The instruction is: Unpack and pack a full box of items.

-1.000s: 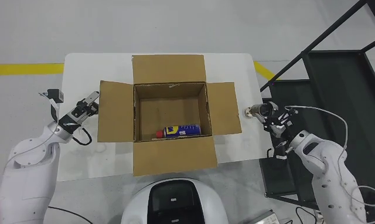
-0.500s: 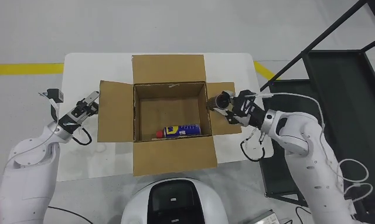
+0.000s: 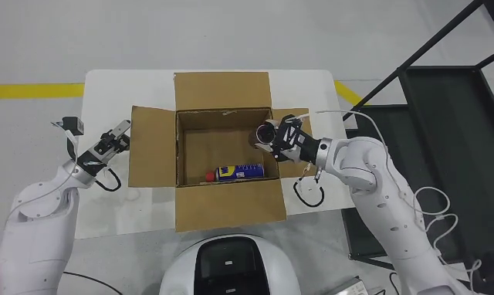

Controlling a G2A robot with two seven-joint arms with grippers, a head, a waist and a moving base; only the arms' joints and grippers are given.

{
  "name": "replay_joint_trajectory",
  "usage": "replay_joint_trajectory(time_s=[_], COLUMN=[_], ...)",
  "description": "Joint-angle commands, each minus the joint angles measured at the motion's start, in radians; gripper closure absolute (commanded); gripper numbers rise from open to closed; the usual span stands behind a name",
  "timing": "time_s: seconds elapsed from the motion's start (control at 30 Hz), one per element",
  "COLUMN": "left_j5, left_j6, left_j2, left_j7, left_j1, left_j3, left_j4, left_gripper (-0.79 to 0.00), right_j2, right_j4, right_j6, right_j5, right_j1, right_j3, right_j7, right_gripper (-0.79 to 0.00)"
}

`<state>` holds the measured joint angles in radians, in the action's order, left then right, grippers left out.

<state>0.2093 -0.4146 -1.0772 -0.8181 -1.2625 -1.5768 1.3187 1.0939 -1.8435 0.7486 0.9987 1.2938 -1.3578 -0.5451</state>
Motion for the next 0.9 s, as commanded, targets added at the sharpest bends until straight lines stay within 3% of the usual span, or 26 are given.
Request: replay_joint_trajectory(time_s=[0.0, 0.3, 0.87], left_j5=[0.000, 0.000, 0.000], left_j6=[0.000, 0.000, 0.000], left_j2=[0.000, 0.000, 0.000], left_j7=[0.000, 0.000, 0.000], left_j1=[0.000, 0.000, 0.000], left_j3=[0.000, 0.000, 0.000], left_j4=[0.000, 0.000, 0.000], left_gripper=[-0.785, -0.785, -0.785], right_j2=[0.000, 0.004, 0.116], right_j4=[0.000, 0.022, 0.526], right_j6=[0.000, -0.023, -0.092], right_j5=[0.000, 0.024, 0.119], right_j1=[0.000, -0.023, -0.445], right_j3=[0.000, 0.041, 0.513], right_j7=[0.000, 0.009, -0.027], right_gripper=[0.000, 0.000, 0.000])
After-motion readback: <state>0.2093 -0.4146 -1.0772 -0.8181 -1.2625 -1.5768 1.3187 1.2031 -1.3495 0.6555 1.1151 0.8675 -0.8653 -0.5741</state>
